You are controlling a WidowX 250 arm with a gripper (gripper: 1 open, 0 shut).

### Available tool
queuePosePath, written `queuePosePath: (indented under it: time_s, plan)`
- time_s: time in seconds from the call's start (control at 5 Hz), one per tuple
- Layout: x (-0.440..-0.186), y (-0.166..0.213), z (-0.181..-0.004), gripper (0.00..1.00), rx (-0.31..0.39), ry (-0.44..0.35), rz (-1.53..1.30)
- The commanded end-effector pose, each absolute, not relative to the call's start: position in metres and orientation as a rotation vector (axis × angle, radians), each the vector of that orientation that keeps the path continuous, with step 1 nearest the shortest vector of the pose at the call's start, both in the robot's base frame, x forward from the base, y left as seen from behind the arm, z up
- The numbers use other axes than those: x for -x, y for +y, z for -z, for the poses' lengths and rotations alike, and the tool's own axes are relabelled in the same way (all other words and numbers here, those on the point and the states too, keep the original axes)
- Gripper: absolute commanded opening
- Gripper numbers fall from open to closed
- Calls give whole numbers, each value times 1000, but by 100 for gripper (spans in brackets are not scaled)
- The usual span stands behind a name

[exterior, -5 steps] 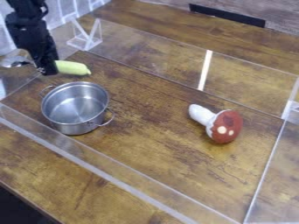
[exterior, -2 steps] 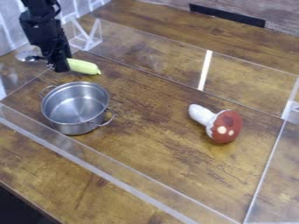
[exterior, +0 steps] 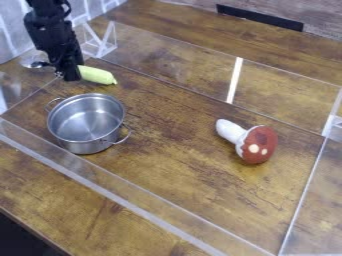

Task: Move the green spoon to the left

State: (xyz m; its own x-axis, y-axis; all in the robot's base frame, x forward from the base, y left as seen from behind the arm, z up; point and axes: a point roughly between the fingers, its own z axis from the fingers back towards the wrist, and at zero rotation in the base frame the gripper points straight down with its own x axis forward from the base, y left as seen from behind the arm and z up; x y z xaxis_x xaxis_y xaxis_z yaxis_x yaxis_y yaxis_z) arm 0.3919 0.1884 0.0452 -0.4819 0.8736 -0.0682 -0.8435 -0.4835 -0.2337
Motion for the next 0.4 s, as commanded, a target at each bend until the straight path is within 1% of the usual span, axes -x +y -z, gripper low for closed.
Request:
queuePosePath:
  time_s: [0.0,0.2]
  plan:
    - [-399,192,-75,0,242,-267,-2086]
    - [-401,191,-86,0,237,-276,-2123]
